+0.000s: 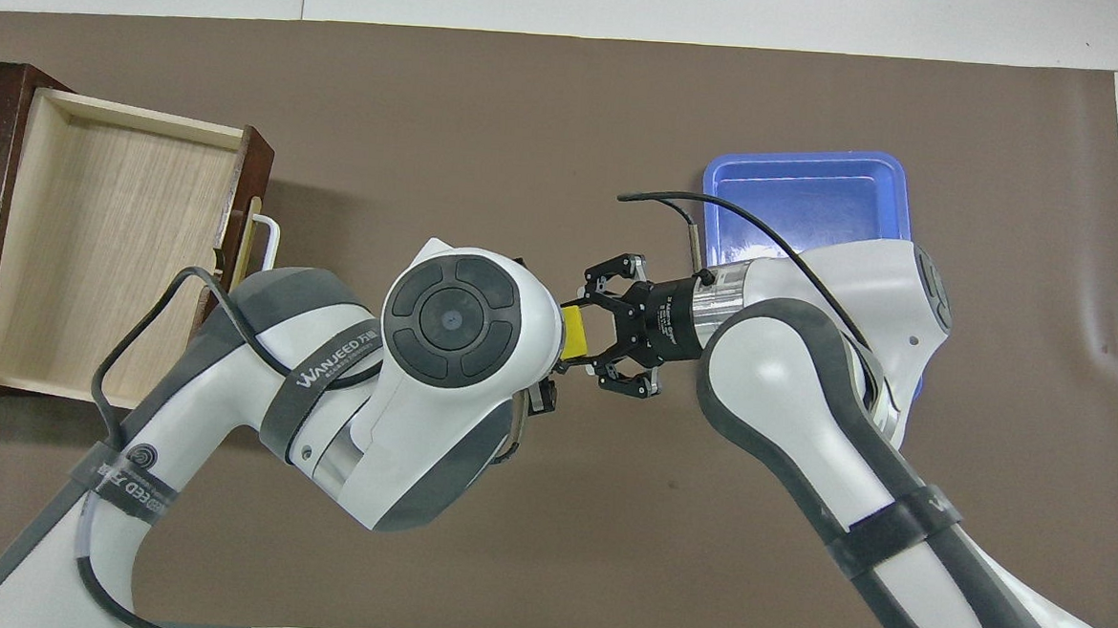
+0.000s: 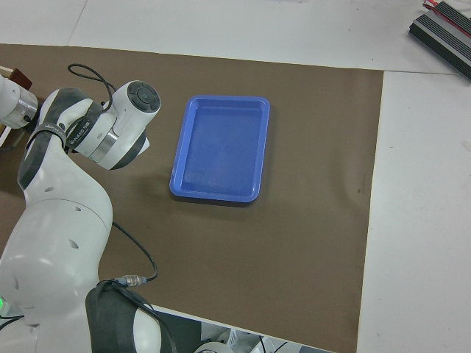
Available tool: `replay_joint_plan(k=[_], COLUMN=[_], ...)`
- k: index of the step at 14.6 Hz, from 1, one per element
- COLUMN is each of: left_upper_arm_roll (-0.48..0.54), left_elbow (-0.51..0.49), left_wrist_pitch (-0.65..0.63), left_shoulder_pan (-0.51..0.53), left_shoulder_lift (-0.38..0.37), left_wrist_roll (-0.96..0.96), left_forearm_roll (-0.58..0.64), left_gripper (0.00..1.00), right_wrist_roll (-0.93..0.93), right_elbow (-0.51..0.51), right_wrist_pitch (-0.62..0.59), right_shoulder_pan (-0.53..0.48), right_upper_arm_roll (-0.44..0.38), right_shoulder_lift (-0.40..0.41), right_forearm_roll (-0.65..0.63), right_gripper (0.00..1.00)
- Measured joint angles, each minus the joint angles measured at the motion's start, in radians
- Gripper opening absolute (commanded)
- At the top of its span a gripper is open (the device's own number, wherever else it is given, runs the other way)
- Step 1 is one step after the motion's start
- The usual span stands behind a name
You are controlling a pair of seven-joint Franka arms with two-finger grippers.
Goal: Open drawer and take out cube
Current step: 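Carry the cube over the blue tray while the left gripper pushes drawer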
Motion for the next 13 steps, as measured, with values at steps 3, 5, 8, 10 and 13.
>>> replay_joint_plan(k=[3, 5, 8, 10, 13], left_upper_arm_roll=[0.002, 0.004, 0.013, 0.021, 0.026], left_elbow=[0.003, 0.004, 0.007, 0.006, -0.011], left_wrist_pitch=[0.001, 0.001, -0.008, -0.009, -0.010], left_shoulder_pan=[0.000, 0.001, 0.035, 0.105, 0.211], left_shoulder_lift=[-0.002, -0.003, -0.003, -0.003, -0.003], left_wrist_roll=[0.004, 0.006, 0.000, 0.004, 0.087], left_forearm_roll=[0.000, 0.000, 0.002, 0.005, 0.009], left_gripper=[0.56, 1.00, 1.00, 1.00, 1.00], right_wrist_roll=[0.000, 0.001, 0.004, 0.004, 0.004], right_elbow=[0.006, 0.009, 0.027, 0.034, 0.037], right_wrist_pitch=[0.000, -0.001, -0.003, -0.013, -0.030], right_shoulder_pan=[-0.001, -0.001, -0.004, -0.010, -0.029], right_upper_arm_roll=[0.000, 0.000, 0.000, 0.000, -0.001], right_shoulder_lift=[0.000, 0.000, 0.002, 0.001, 0.001], right_forearm_roll=[0.000, 0.000, 0.003, 0.003, 0.003], right_gripper=[0.00, 0.00, 0.00, 0.00, 0.00])
